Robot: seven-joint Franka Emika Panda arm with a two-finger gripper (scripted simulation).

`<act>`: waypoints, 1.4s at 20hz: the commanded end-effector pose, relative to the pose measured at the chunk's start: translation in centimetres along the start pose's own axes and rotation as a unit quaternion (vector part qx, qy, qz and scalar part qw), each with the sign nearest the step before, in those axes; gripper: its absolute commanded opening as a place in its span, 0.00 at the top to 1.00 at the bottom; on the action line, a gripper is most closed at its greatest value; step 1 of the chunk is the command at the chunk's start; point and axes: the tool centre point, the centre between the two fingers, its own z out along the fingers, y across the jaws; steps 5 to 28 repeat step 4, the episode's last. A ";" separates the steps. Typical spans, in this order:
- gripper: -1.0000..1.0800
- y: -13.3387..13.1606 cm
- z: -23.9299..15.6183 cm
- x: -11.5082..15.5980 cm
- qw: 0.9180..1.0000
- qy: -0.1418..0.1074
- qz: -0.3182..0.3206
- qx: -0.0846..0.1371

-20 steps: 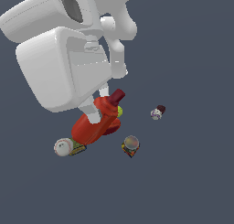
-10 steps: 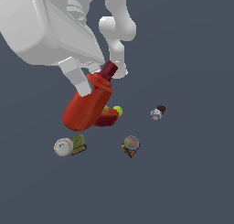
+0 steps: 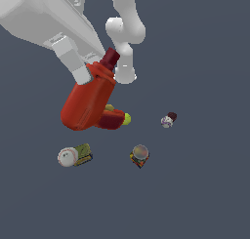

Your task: Pick up a designated object from a clutter of objects.

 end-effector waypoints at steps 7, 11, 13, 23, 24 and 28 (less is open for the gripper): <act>1.00 0.2 -0.5 0.1 1.000 0.004 -0.003 -0.005; 1.00 0.2 -0.5 0.1 1.000 0.004 -0.003 -0.005; 1.00 0.2 -0.5 0.1 1.000 0.004 -0.003 -0.005; 1.00 0.2 -0.5 0.1 1.000 0.004 -0.003 -0.005; 1.00 0.2 -0.5 0.1 1.000 0.004 -0.003 -0.005; 1.00 0.2 -0.5 0.1 1.000 0.004 -0.003 -0.005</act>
